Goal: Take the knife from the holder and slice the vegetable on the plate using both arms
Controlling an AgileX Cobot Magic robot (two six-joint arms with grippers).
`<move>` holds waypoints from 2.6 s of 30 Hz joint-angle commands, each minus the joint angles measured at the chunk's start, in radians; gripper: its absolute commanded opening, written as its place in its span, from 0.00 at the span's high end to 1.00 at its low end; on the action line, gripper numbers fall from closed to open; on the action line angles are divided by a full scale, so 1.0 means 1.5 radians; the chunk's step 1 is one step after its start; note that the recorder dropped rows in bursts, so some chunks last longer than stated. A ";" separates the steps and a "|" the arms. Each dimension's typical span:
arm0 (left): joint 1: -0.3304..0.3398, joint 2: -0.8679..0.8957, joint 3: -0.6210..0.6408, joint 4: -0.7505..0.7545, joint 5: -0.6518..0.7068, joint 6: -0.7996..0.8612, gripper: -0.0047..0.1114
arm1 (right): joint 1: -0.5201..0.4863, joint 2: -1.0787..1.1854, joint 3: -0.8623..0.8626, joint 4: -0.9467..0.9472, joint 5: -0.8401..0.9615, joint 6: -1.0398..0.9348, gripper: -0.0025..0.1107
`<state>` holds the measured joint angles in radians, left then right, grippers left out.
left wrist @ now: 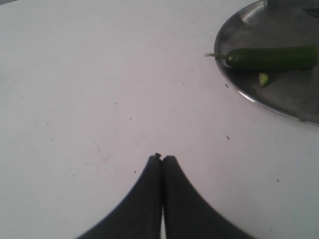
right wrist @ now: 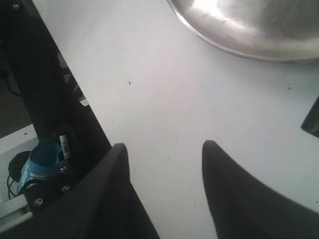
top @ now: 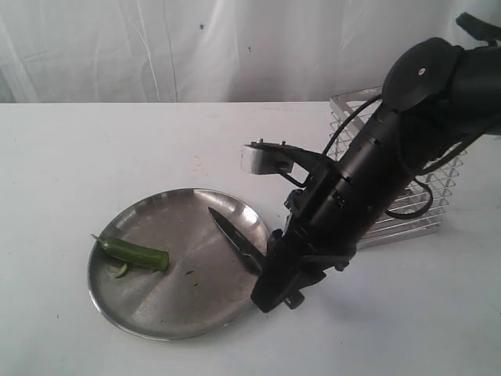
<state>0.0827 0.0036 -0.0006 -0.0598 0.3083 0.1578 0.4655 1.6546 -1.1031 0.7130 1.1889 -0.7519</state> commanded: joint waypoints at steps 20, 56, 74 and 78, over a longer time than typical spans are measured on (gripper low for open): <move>-0.003 -0.002 0.000 -0.003 -0.001 0.000 0.96 | -0.080 0.088 -0.019 0.010 -0.054 0.113 0.38; -0.003 -0.002 0.000 -0.003 -0.001 0.000 0.96 | -0.139 0.294 -0.016 0.192 0.021 -0.112 0.41; -0.003 -0.002 0.000 -0.003 -0.001 0.000 0.96 | -0.129 0.356 -0.016 0.205 -0.037 -0.109 0.88; -0.003 -0.002 0.000 -0.003 -0.001 0.000 0.96 | -0.129 0.356 -0.016 0.209 -0.028 -0.109 0.98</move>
<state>0.0827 0.0036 -0.0006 -0.0598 0.3083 0.1578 0.2678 2.1564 -1.1336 1.0447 1.1957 -0.9048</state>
